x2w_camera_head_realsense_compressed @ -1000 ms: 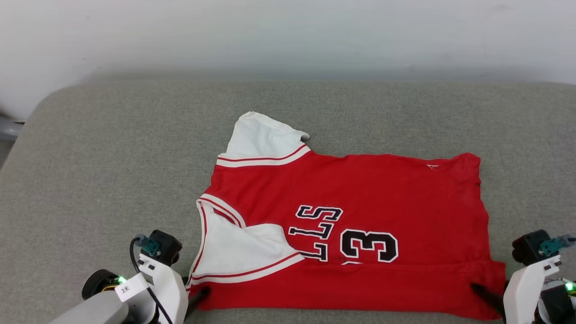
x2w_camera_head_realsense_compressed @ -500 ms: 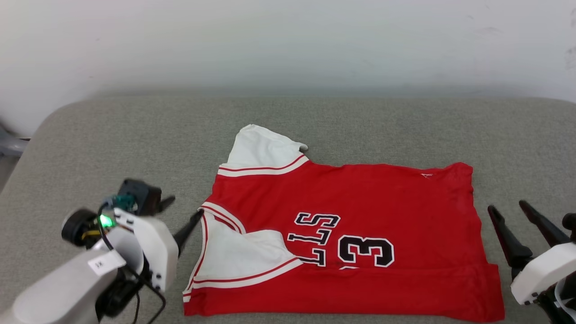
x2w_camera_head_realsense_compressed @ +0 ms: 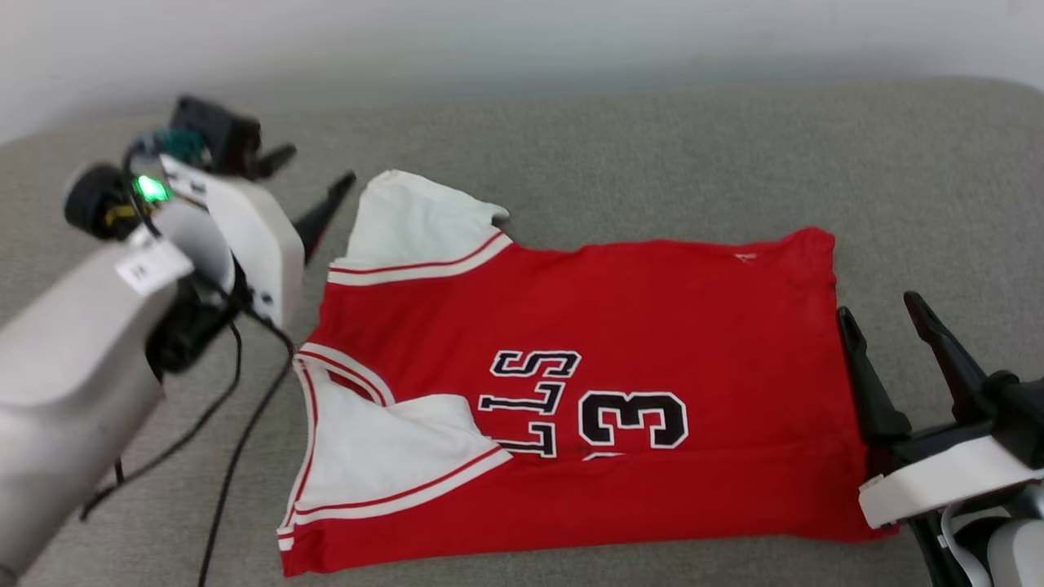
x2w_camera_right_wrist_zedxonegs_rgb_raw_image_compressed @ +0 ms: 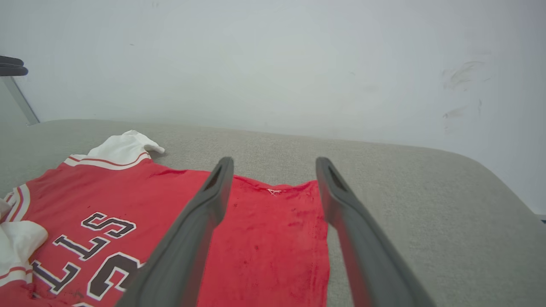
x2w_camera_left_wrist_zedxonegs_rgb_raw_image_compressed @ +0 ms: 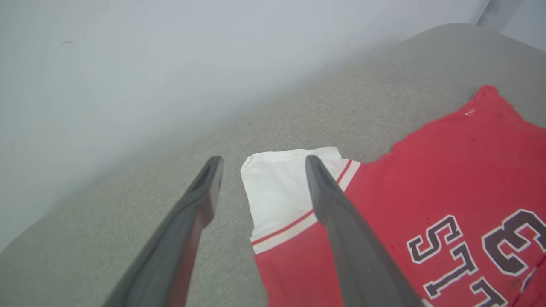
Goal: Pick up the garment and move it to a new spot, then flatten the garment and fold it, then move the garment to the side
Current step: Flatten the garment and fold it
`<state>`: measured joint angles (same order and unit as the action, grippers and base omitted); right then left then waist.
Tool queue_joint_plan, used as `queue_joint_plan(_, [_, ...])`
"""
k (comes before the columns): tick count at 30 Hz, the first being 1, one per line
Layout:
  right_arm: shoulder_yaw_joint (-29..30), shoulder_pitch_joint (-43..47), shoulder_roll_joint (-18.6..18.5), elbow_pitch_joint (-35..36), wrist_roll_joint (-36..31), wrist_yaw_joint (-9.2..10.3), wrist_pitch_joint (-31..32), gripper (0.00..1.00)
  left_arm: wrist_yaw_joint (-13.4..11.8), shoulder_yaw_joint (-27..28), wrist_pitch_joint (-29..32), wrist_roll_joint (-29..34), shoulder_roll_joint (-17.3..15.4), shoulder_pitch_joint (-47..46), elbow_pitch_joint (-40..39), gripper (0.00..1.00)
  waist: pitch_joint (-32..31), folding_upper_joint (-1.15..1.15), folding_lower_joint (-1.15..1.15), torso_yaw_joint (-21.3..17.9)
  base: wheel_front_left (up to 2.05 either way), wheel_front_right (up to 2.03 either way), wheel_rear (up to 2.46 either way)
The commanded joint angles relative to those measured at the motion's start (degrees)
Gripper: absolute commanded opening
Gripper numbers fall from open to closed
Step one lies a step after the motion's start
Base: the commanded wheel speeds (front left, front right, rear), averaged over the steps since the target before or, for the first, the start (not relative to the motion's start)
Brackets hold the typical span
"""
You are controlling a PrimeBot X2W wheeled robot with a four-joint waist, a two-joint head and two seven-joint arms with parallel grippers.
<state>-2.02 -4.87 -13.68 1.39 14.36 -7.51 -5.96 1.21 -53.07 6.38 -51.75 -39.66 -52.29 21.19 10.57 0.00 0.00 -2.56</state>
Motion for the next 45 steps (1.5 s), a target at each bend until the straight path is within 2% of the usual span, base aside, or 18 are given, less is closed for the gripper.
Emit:
queue_joint_plan(1, [-0.1, -0.2, 0.9, 2.1, -1.1, 0.05, 0.3, 1.00, 1.0, 0.5, 1.6, -0.4, 0.4, -3.3, 1.7, 1.00, 3.9, 0.00, 0.00, -2.4, 0.00, 0.00, 0.00])
queue_joint_plan(5, [-0.8, -1.4, 2.1, 6.3, -2.3, 0.05, 0.9, 1.00, 3.1, 0.8, 9.2, -2.5, 1.6, -10.3, 6.7, 1.00, 8.0, 0.00, 0.00, -4.1, 0.00, 0.00, 0.00])
queue_joint_plan(6, [-1.2, -2.2, 2.4, 8.7, -3.1, 0.05, 1.6, 1.00, 4.2, 0.8, 16.0, -4.7, 2.7, -15.3, 10.2, 1.00, 10.8, 0.00, 0.00, -5.0, 0.00, 0.00, 0.00])
queue_joint_plan(10, [-1.8, -3.8, 2.5, 11.2, -3.6, 0.05, 2.4, 1.00, 5.1, -0.2, 25.6, -6.4, 3.5, -21.6, 13.8, 1.00, 14.3, 0.00, 0.00, -6.3, 0.00, 0.00, 0.00])
queue_joint_plan(14, [-1.6, -5.1, 2.6, 12.6, -3.7, 0.05, 2.8, 1.00, 5.5, -2.0, 32.8, -6.2, 3.8, -26.2, 16.4, 1.00, 17.2, 0.00, 0.00, -7.1, 0.00, 0.00, 0.00])
queue_joint_plan(19, [-2.1, -6.5, 2.9, 13.3, -2.8, 0.05, 3.3, 1.00, 5.8, -3.4, 37.8, -6.3, 4.7, -29.1, 19.8, 1.00, 20.3, 0.00, 0.00, -7.7, 0.00, 0.00, 0.00])
queue_joint_plan(23, [-2.4, -7.4, 2.8, 13.8, -3.0, 0.05, 3.4, 1.00, 6.0, -5.0, 39.5, -5.6, 4.9, -29.9, 21.4, 1.00, 21.9, 0.00, 0.00, -7.8, 0.00, 0.00, 0.00])
queue_joint_plan(30, [-2.7, -8.8, 2.7, 13.6, -2.4, 0.05, 3.4, 1.00, 6.2, -8.1, 41.6, -6.5, 5.5, -26.5, 23.8, 1.00, 23.3, 0.00, 0.00, -7.7, 0.00, 0.00, 0.00])
queue_joint_plan(31, [-2.6, -8.9, 2.7, 13.6, -2.3, 0.05, 3.4, 1.00, 6.2, -8.4, 41.7, -6.8, 5.4, -26.1, 23.8, 0.82, 23.3, 0.00, 0.00, -7.6, 0.00, 0.00, 0.00])
queue_joint_plan(32, [-2.4, -9.1, 2.6, 13.6, -2.2, 0.05, 3.4, 1.00, 6.2, -8.8, 41.6, -7.0, 5.3, -25.8, 23.6, 0.13, 23.3, 0.00, 0.00, -7.6, 0.00, 0.00, 0.00])
queue_joint_plan(33, [-2.2, -9.3, 2.5, 13.6, -2.2, 0.05, 3.5, 1.00, 6.2, -9.1, 41.5, -7.4, 5.2, -25.5, 23.2, 0.00, 23.2, 0.00, 0.00, -7.5, 0.00, 0.00, 0.00])
queue_joint_plan(38, [-0.6, -10.5, 1.3, 13.4, -1.6, 0.05, 3.9, 1.00, 6.2, -9.5, 36.5, -6.9, 4.3, -26.8, 21.0, 0.00, 21.7, 0.00, 0.00, -6.4, 0.00, 0.00, 0.00])
queue_joint_plan(42, [1.1, -12.5, 0.0, 13.6, -0.4, 0.05, 5.4, 1.00, 6.2, -8.5, 31.6, -7.7, 4.7, -27.5, 20.1, 0.00, 20.2, 0.00, 0.00, -5.6, 0.00, 0.00, 0.00])
queue_joint_plan(45, [2.7, -15.1, -3.0, 13.5, 0.7, 0.05, 8.5, 1.00, 6.2, -9.8, 28.4, -7.4, 5.1, -27.2, 18.3, 0.00, 18.5, 0.00, 0.00, -4.3, 0.00, 0.00, 0.00])
